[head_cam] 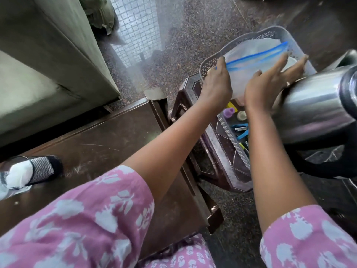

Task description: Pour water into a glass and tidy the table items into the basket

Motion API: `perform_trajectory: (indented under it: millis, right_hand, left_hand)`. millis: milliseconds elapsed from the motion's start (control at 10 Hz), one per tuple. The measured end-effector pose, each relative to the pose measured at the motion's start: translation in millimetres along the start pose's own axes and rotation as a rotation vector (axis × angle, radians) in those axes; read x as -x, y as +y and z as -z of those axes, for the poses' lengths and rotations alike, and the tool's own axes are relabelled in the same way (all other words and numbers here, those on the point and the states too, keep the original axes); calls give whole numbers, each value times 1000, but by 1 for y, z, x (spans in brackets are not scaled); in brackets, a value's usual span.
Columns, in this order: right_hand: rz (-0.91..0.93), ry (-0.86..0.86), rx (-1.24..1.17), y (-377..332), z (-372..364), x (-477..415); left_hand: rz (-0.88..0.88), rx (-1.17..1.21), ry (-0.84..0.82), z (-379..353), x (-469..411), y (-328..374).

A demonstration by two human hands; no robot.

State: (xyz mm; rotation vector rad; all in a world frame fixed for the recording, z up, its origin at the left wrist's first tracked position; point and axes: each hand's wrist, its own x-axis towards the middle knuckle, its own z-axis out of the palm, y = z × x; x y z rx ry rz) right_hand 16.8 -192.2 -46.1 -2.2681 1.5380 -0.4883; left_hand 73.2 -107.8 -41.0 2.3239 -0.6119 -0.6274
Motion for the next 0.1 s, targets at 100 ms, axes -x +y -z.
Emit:
perform_trajectory:
  millis: [100]
  right_hand:
    - [49,-37,2,1,-7,17]
  left_hand:
    - [-20,-52,28,-3,10,-1]
